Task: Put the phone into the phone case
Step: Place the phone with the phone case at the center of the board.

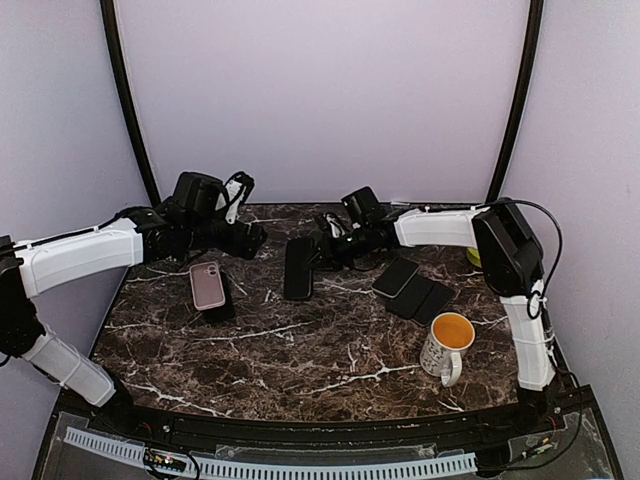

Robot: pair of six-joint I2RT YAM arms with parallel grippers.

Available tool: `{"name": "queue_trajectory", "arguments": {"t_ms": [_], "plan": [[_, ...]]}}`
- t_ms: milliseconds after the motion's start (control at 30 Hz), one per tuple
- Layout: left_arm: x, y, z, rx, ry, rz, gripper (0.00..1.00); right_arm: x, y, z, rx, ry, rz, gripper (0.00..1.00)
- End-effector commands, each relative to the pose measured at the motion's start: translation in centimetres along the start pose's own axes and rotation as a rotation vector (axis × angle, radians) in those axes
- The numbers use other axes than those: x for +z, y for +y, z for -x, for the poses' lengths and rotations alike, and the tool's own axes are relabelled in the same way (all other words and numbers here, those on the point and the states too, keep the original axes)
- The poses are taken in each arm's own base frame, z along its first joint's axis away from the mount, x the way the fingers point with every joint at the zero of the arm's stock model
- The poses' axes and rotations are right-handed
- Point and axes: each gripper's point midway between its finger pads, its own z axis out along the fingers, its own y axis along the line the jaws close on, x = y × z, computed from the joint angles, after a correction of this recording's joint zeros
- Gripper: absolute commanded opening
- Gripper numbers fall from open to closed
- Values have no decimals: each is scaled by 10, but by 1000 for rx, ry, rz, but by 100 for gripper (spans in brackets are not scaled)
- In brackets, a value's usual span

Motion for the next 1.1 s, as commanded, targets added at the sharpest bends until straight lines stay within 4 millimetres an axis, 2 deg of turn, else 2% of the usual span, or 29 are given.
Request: {"name": "queue_trajectory", "arguments": {"t_ms": [0,200,267,367,600,733,800,933,1067], "plan": [[-7,2,2,-17,-14,-11,91,9,-6,10,7,-2,55,5],[-6,3,0,-21,-10,-12,91,21,-38,8,36,21,-24,8],[-7,3,1,-21,-11,-9,91,20,-48,8,45,-3,-69,16],[-8,4,2,-21,-16,-7,91,19,-59,8,65,-32,-121,22],[-6,1,0,-38,-14,-30,91,14,-77,15,48,-65,-239,30],[1,2,-6,-56,8,-35,92,7,-79,16,32,-71,-276,36],[7,9,-12,-70,32,-15,92,0,-79,19,15,-85,-306,37],[19,31,-23,-111,76,38,92,-13,-67,28,-54,-104,-341,37],[25,62,-38,-154,145,143,92,-29,-50,34,-165,-131,-433,38]]}}
